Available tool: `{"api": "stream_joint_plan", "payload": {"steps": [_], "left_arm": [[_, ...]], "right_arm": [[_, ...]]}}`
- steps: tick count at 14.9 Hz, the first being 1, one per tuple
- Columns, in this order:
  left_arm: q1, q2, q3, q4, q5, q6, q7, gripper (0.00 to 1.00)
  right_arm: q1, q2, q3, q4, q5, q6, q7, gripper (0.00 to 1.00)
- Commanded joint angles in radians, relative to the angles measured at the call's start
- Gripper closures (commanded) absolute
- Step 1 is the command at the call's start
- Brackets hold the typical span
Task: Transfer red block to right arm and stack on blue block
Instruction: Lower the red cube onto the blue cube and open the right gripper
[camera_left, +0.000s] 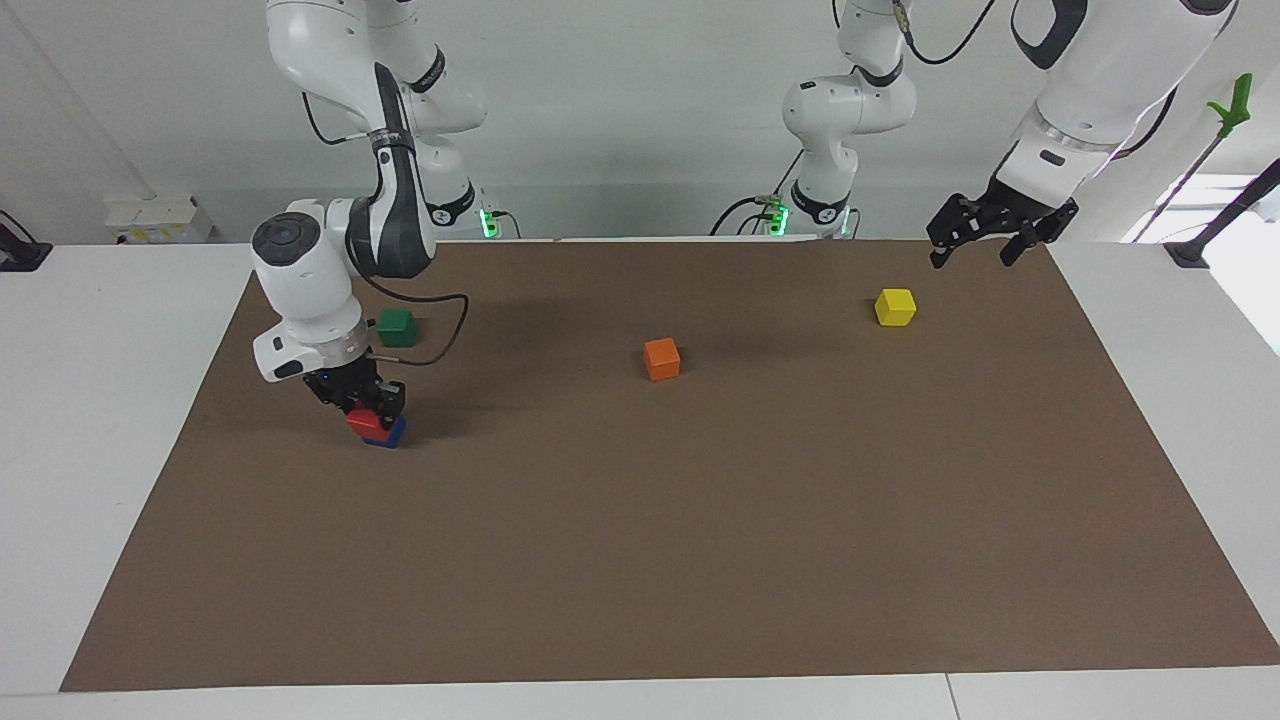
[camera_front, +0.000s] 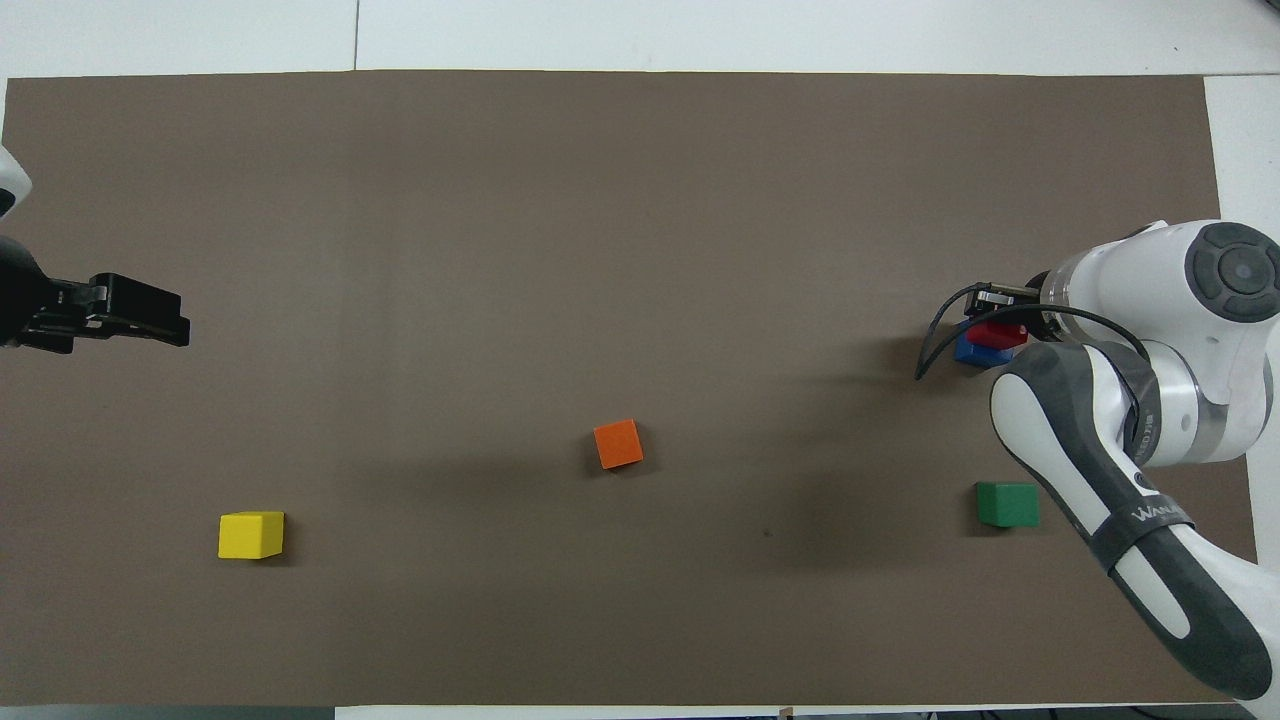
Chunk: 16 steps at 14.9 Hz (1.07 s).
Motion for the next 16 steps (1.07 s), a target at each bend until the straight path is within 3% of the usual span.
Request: {"api": "stream_joint_plan", "payload": {"steps": [1,8,13,16], "left_arm": [[0.009,-0.015,0.001,-0.013,-0.014,0.015,0.015,0.0],[0.009,-0.014,0.0,-0.008,-0.015,0.016,0.015,0.0],[0.009,-0.012,0.0,-0.002,-0.015,0.006,0.013,0.0],[0.01,-0.018,0.0,-0.001,-0.015,-0.005,0.015,0.0]], "right_arm": [[-0.004,-0.028,0.004,-0.032,0.023,0.025,0.015,0.0],[-0.004,-0.043,0.004,-0.006,0.022,-0.017,0.008,0.0],[-0.039,-0.086,-0.003,0.228,0.01,-0.336,-0.093,0.0],[-0.042,-0.166,-0.005,0.287,0.002,-0.496,-0.169,0.0]]}}
